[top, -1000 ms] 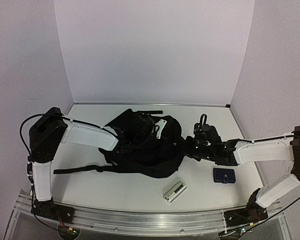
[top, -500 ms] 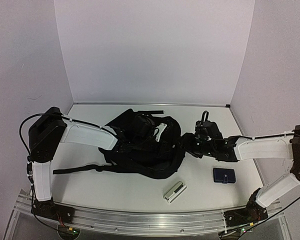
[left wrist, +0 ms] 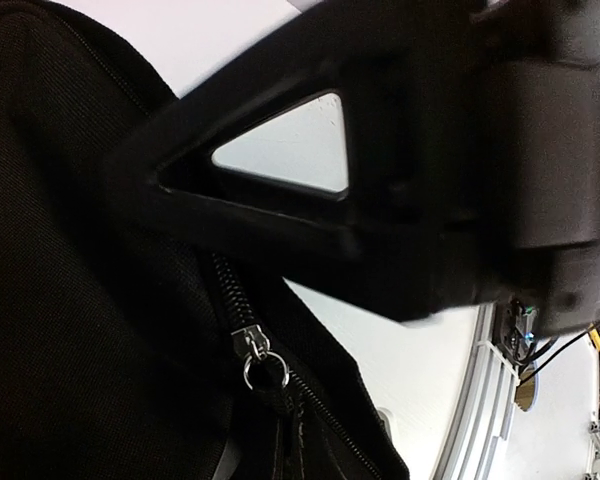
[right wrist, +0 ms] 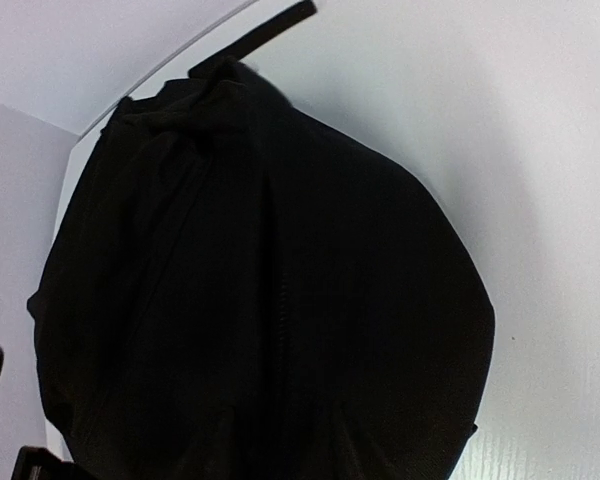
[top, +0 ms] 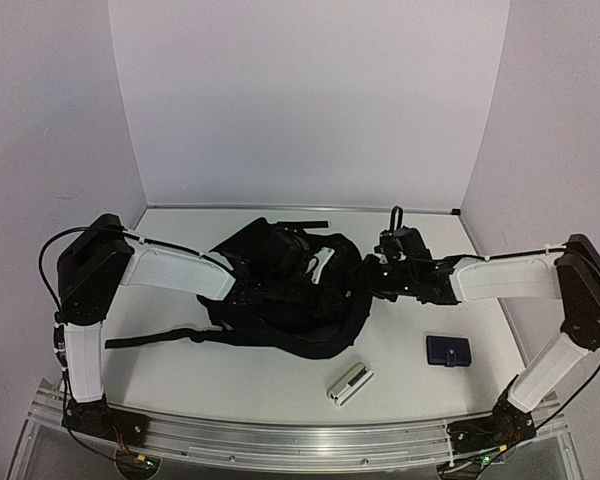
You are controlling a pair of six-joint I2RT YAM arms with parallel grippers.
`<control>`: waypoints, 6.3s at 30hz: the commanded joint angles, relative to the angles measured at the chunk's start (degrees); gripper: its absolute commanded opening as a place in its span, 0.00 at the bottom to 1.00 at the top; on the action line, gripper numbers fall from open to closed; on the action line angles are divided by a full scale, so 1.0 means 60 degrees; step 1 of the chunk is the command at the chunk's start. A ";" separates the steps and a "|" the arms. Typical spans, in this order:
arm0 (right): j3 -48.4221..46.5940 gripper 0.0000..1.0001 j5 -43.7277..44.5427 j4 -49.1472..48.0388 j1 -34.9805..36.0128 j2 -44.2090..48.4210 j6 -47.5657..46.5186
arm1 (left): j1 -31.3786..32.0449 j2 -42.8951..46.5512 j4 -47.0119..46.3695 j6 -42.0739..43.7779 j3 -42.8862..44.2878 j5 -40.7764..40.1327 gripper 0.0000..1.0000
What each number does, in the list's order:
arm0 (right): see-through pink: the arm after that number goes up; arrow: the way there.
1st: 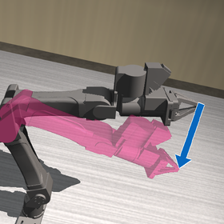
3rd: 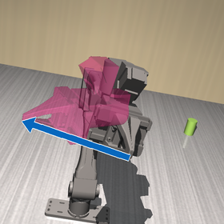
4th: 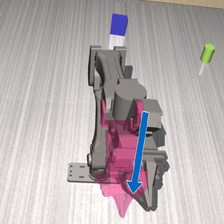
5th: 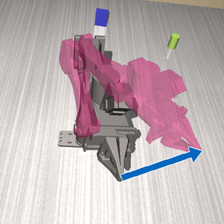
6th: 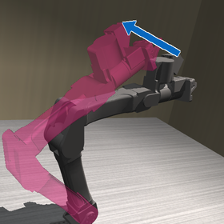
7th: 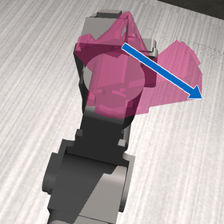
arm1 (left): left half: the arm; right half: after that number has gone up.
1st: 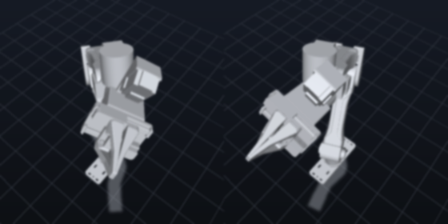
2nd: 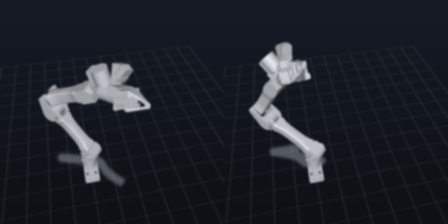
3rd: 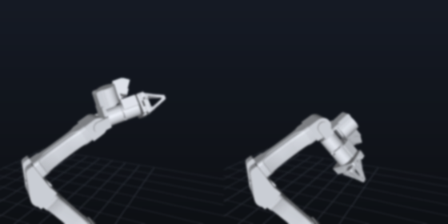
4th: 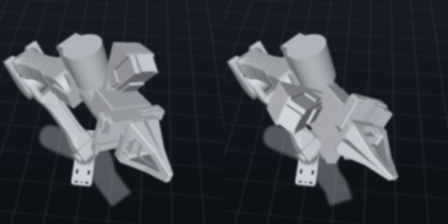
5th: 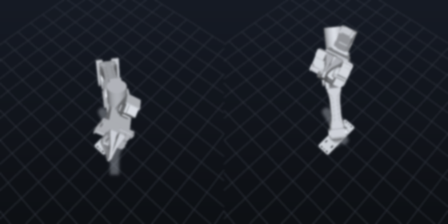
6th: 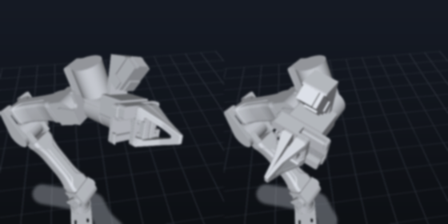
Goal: Pack the student bag
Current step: Zip the student bag at the center of the board.
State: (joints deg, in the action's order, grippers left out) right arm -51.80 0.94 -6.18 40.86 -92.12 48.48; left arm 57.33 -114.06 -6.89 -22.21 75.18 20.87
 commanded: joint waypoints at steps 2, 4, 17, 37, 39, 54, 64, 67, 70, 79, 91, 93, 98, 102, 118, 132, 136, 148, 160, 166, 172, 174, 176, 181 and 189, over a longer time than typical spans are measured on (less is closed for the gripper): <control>-0.0532 0.02 0.0303 0.0099 -0.0116 -0.0261 -0.0135 | 0.0136 0.0705 0.0477 -0.0024 0.0118 0.0327 0.00; -0.0618 0.00 0.0578 0.0220 -0.0255 -0.0246 -0.0006 | 0.0176 0.0910 0.0763 -0.0001 0.0014 0.0380 0.00; -0.1303 0.00 0.2083 0.0608 -0.0951 -0.0048 0.0386 | 0.0478 0.2166 0.2782 0.0069 -0.0767 0.1051 0.00; -0.2322 0.00 0.1944 0.0426 -0.1133 -0.0616 0.0335 | 0.1463 0.0870 0.3096 0.0214 0.0814 0.2300 0.00; -0.2609 0.00 0.1989 0.0429 -0.1239 -0.0725 0.0403 | 0.1580 0.0849 0.3300 0.0202 0.0800 0.2296 0.00; -0.3347 0.00 0.2526 0.0429 -0.1899 -0.1429 0.0162 | 0.1712 0.2496 0.5177 -0.0356 0.0021 0.0248 0.00; -0.3388 0.00 0.1761 0.0347 -0.1959 -0.1539 -0.0255 | 0.1702 0.3310 0.5164 -0.0301 -0.0574 0.1337 0.00; -0.3406 0.03 0.0210 0.0276 -0.1958 -0.1447 -0.0541 | 0.1692 0.3112 0.4766 -0.0367 -0.0383 0.1151 0.00; -0.3007 0.23 -0.1098 0.0283 -0.1931 -0.1104 -0.0582 | 0.1632 0.2746 0.4249 -0.0498 0.0033 0.0926 0.00; -0.0414 0.52 -0.1913 0.0476 -0.1753 0.1451 -0.0020 | 0.1037 0.2446 0.2684 -0.0860 0.0400 0.1031 0.00; 0.1608 0.53 -0.2985 0.0603 -0.0680 0.3085 0.1607 | 0.0506 0.2515 0.2578 -0.0990 0.0317 0.0532 0.00; 0.1717 0.51 -0.3016 0.0603 -0.0392 0.3266 0.1915 | 0.0453 0.2478 0.2488 -0.0988 0.0349 0.0429 0.00; 0.2050 0.44 -0.2878 0.0600 0.0234 0.3525 0.2516 | 0.0420 0.2357 0.2259 -0.0978 0.0439 0.0451 0.00; 0.2185 0.40 -0.2709 0.0540 0.0532 0.3498 0.2706 | 0.0420 0.2311 0.2233 -0.0986 0.0434 0.0610 0.00; 0.1167 0.00 -0.1644 0.0310 0.0666 0.2335 0.1940 | 0.0422 0.2765 0.3178 -0.0348 -0.0387 0.1516 0.00; -0.0297 0.00 0.3141 0.2680 -0.0144 0.2384 0.0414 | 0.0383 0.4022 0.5677 0.0282 -0.1300 0.1064 0.00; -0.0632 0.00 0.3096 0.2698 -0.0613 0.1891 0.0017 | 0.0117 0.4359 0.5888 0.0368 -0.1789 0.0530 0.00; -0.1409 0.00 0.3279 0.2639 -0.1441 0.0838 -0.0766 | -0.1049 0.5113 0.5776 0.0583 -0.3189 -0.0409 0.00; -0.1510 0.00 0.3125 0.2324 -0.1850 0.0313 -0.0919 | -0.1777 0.4744 0.5767 -0.0278 -0.3312 -0.1721 0.00; -0.1439 0.00 0.1375 0.1518 -0.1866 0.0471 -0.1793 | -0.1968 0.4894 0.5516 -0.0284 -0.2777 -0.1237 0.12; -0.1634 0.29 -0.0811 0.1464 -0.1870 0.0513 -0.2141 | -0.2472 0.4882 0.5844 -0.0111 -0.1547 -0.2394 0.65; -0.1421 0.46 -0.1014 0.1485 -0.1872 0.0695 -0.2014 | -0.2947 0.4834 0.5715 0.0015 -0.1333 -0.2487 0.73; -0.1140 0.55 -0.1126 0.1513 -0.1862 0.0958 -0.1818 | -0.3600 0.4648 0.5480 0.0049 -0.1161 -0.2403 0.81; -0.0357 0.69 -0.1431 0.1580 -0.1824 0.1654 -0.1250 | -0.4781 0.3590 0.4821 -0.0083 -0.0750 -0.1767 0.87; 0.0597 0.66 -0.1645 0.1642 -0.1647 0.2101 -0.0737 | -0.5019 0.1643 0.5345 0.0578 0.0664 -0.3182 0.88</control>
State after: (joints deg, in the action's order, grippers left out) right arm -50.24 -7.56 4.10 30.05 -80.77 41.91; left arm 27.42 -100.72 24.28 -21.23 73.56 7.17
